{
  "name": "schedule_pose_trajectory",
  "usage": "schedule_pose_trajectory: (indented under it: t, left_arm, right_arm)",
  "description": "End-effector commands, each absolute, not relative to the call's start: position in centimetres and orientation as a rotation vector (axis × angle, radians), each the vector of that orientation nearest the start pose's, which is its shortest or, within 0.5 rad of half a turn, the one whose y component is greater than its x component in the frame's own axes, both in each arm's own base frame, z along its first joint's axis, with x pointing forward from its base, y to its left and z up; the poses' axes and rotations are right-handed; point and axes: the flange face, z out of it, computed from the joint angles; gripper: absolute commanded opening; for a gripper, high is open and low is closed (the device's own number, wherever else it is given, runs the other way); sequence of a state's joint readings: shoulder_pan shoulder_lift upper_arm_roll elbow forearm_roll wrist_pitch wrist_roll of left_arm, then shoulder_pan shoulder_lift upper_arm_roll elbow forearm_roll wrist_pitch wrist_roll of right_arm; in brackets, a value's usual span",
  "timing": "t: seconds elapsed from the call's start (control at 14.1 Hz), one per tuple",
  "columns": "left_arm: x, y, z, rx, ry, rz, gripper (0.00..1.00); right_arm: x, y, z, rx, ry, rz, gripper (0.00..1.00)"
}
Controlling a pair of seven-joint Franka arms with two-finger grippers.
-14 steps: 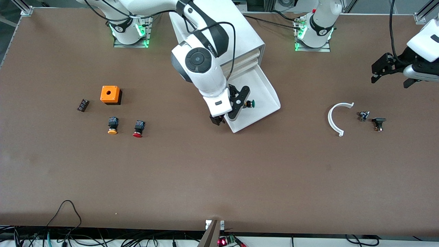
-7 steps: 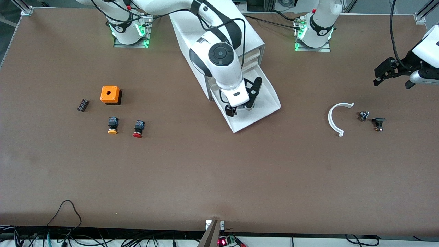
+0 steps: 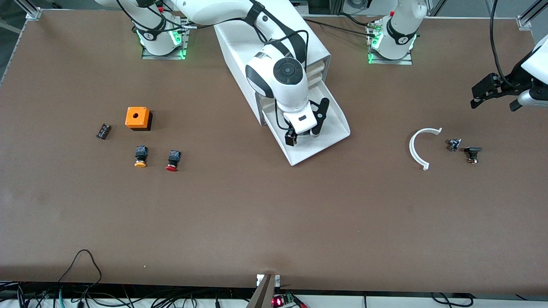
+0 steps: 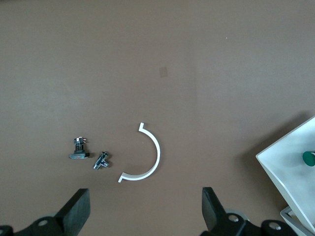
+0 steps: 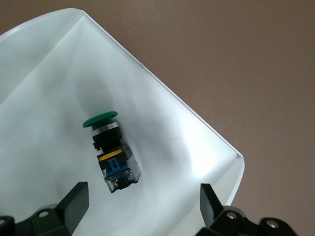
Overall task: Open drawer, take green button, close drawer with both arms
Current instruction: 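Lower the right gripper into the drawer and grasp the green button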
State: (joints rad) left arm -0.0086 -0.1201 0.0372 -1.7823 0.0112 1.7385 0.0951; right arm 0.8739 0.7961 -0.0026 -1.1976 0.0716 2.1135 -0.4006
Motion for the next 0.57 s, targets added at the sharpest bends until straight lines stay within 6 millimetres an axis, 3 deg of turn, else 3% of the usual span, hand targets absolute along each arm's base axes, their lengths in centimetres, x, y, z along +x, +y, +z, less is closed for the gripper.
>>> schedule_pose_trajectory:
  t: [0.0,0.21,0.5]
  left_arm:
    - [53.3,1.6,60.9,-3.115,0.107,-0.103,1.0]
    - [53.2,1.7,60.7,-3.116,0.102,-0.084,1.0]
    - [53.2,1.8,60.7,-3.118,0.1,-0.082,1.0]
  right_arm:
    - [49.2,59.6,31.8,-2.465,-1.799,-0.172,1.0]
    - [48.4,60.3,29.6,-2.465,-1.813,-0.137,1.0]
    - [48.2,60.4,28.8,-2.459,-1.824,-0.126,1.0]
